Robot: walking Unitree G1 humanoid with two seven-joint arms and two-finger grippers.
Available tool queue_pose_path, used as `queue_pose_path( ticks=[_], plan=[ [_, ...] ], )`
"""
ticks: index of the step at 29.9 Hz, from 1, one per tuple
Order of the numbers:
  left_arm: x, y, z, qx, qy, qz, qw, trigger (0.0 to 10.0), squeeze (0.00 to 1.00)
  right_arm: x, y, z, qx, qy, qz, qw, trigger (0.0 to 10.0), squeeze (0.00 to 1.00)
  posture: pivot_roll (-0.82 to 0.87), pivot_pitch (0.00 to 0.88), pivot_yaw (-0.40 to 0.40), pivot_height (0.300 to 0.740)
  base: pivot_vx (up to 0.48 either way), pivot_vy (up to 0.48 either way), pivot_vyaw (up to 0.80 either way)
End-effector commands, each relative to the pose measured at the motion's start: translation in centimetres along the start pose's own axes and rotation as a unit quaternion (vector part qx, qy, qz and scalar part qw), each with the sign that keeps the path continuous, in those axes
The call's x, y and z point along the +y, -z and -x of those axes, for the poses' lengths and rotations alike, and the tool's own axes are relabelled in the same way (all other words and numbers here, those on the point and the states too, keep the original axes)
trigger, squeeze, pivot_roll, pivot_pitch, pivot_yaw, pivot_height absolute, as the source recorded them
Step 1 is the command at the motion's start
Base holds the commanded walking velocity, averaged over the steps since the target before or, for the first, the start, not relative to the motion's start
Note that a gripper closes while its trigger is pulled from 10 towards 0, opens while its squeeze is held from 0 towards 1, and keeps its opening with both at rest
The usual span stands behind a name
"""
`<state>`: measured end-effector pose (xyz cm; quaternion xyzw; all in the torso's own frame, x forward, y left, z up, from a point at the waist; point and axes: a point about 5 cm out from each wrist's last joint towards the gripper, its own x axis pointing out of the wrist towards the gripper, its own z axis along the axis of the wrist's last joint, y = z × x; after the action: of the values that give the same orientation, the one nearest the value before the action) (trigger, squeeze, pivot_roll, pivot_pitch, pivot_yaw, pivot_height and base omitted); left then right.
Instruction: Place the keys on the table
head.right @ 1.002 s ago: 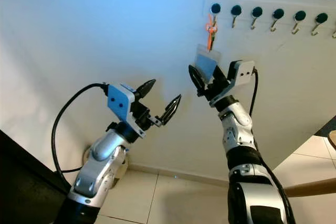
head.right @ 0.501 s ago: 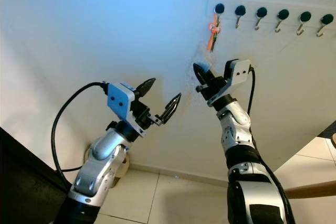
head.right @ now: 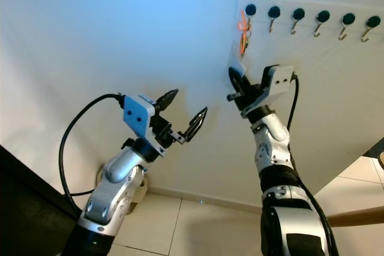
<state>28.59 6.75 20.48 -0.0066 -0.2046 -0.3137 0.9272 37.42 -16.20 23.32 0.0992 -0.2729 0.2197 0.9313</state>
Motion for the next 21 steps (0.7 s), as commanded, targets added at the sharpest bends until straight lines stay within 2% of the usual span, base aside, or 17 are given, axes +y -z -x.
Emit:
queue_pose_path(
  ticks=[1,6,21],
  plan=[
    [-0.4,0.4,0.0,0.007,0.005,0.003,1.0,10.0,0.0,0.0,-0.5,0.0,-0.017,0.005,-0.001,1.0,0.0,0.0,0.04,0.134,-0.014,0.74,0.0,0.0,0.0],
    [-0.5,0.3,0.0,0.007,0.007,0.003,1.0,10.0,0.0,1.0,-2.0,-0.4,-0.06,-0.008,-0.02,0.998,0.0,0.0,0.04,0.138,-0.014,0.74,0.0,0.0,0.0],
    [-0.7,0.4,0.1,0.009,0.013,0.002,1.0,10.0,0.0,3.2,-2.7,0.3,-0.085,-0.024,-0.041,0.995,0.0,0.0,0.04,0.132,-0.013,0.74,0.0,0.0,0.0]
  ],
)
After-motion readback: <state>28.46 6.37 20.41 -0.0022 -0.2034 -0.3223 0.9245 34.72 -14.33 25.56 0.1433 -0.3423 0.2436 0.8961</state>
